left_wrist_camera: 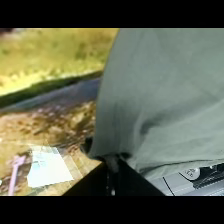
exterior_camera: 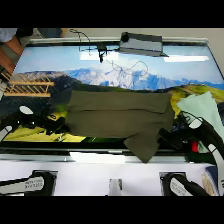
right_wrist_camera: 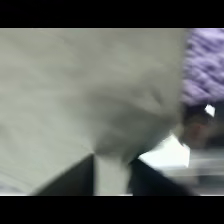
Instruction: Fold the shirts.
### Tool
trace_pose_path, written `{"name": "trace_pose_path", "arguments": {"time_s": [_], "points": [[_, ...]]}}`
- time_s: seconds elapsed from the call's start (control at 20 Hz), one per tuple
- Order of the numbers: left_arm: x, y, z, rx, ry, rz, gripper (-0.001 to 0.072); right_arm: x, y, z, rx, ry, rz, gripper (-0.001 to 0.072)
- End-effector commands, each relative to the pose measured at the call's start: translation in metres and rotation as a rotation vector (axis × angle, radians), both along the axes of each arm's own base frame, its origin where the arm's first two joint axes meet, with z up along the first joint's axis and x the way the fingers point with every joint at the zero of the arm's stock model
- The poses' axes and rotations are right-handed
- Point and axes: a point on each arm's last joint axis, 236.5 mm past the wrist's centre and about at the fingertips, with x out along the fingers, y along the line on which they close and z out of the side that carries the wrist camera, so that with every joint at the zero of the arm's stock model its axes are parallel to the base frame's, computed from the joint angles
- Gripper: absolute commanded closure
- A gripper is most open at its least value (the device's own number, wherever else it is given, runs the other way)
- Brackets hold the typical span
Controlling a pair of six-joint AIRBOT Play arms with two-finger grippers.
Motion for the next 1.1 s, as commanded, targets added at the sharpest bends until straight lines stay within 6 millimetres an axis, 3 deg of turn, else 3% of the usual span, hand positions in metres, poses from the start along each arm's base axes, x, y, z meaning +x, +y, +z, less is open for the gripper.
{"name": "trace_pose_path", "arguments": {"time_s": [0.0,0.15,0.25,0.4,0.55,0.75,1.05], "points": [[-0.001,0.0,0.001,-0.002,0.001,-0.004,0.0675,0.022,-0.002,-0.004,-0.009,-0.083,-0.065,0.0687],[0.008,0.001,0.014,0.007,-0.081,-0.058,0.0676,0.036,-0.001,0.014,0.006,-0.137,0.031,0.0688],[0.033,0.006,0.041,0.03,-0.187,-0.064,0.0677,0.057,-0.004,0.044,0.003,-0.204,0.081,0.0688],[0.087,0.017,0.094,0.067,-0.348,-0.036,0.0679,0.122,-0.022,0.097,-0.058,-0.39,0.024,0.069],[0.137,0.026,0.116,0.077,-0.403,0.025,0.0679,0.197,-0.033,0.136,-0.103,-0.57,-0.042,0.069],[0.191,0.017,0.115,0.031,-0.406,0.043,0.0678,0.26,-0.021,0.122,-0.086,-0.574,-0.08,0.0689],[0.24,0.016,0.089,-0.016,-0.366,0.073,0.0676,0.289,-0.028,0.085,-0.079,-0.524,-0.132,0.0688]]}}
